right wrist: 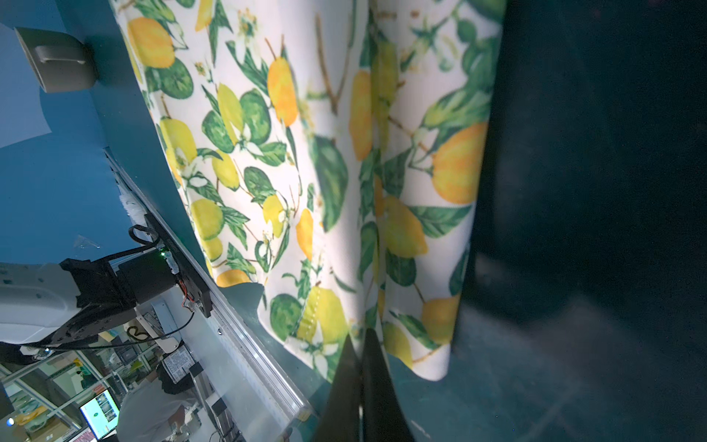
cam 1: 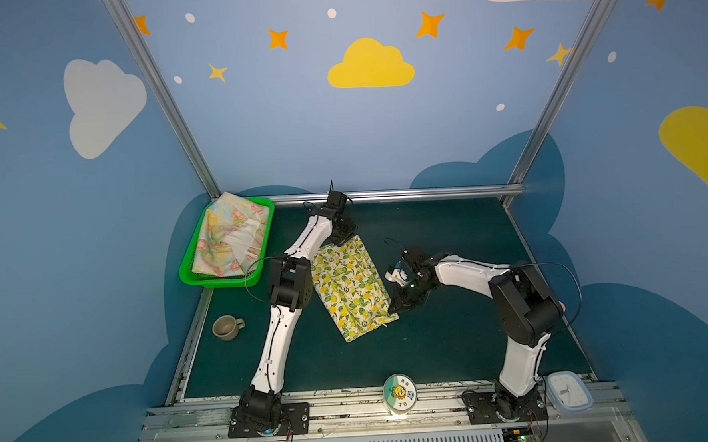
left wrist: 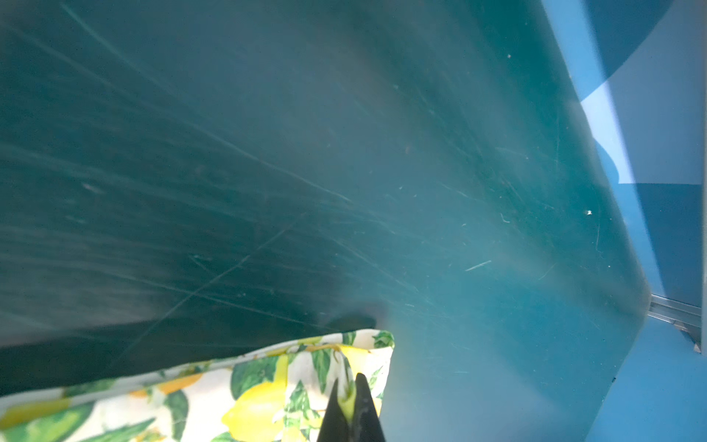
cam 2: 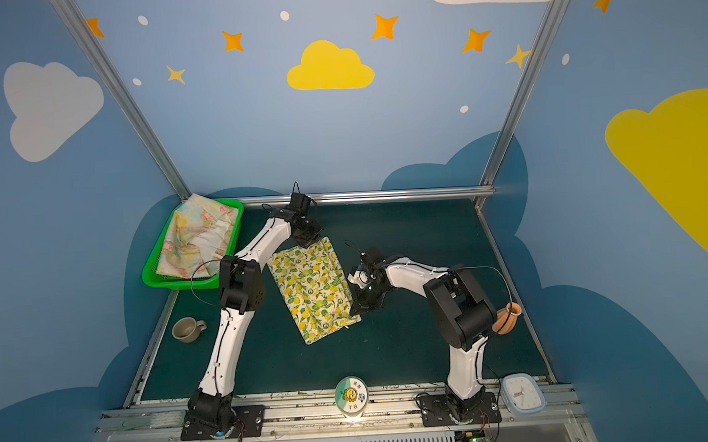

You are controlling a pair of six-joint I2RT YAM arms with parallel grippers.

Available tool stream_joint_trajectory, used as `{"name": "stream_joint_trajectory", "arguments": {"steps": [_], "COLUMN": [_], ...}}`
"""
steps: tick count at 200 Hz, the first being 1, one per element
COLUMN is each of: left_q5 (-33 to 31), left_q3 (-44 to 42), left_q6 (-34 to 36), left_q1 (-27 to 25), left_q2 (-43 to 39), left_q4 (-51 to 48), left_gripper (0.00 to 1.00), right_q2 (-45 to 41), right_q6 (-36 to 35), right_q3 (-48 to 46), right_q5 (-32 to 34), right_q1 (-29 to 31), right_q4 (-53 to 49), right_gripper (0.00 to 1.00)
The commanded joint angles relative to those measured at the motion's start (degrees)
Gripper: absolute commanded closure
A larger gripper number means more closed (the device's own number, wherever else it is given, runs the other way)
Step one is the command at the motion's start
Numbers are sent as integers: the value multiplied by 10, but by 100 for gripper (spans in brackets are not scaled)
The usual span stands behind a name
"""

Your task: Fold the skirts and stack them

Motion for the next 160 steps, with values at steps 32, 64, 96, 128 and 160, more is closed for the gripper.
{"name": "stream_joint_trajectory", "arguments": {"steps": [32, 64, 96, 128, 160], "left_q5": [-20, -18, -18, -22, -24], "left_q3": [24, 31, 43, 43, 39], "left_q6": [-3, -4, -3, 0, 10], "left_q1": [5, 5, 5, 6, 9], "left_q2": [13, 19, 23, 13, -12], "left_q4": [29, 25, 16, 16, 8], "left_gripper": [90, 83, 79, 77, 77], "right_q2": [11, 12, 10, -4, -11], "right_q6": [0, 0, 2, -1, -8], "right_q3": [-4, -4, -1, 9, 25], "right_q5": [-14, -14, -11, -3, -4], "right_q1": [1, -1, -6, -15, -21], "right_q4": [-51, -50, -52, -67, -80], "right_gripper": [100, 89, 81, 78, 78]}}
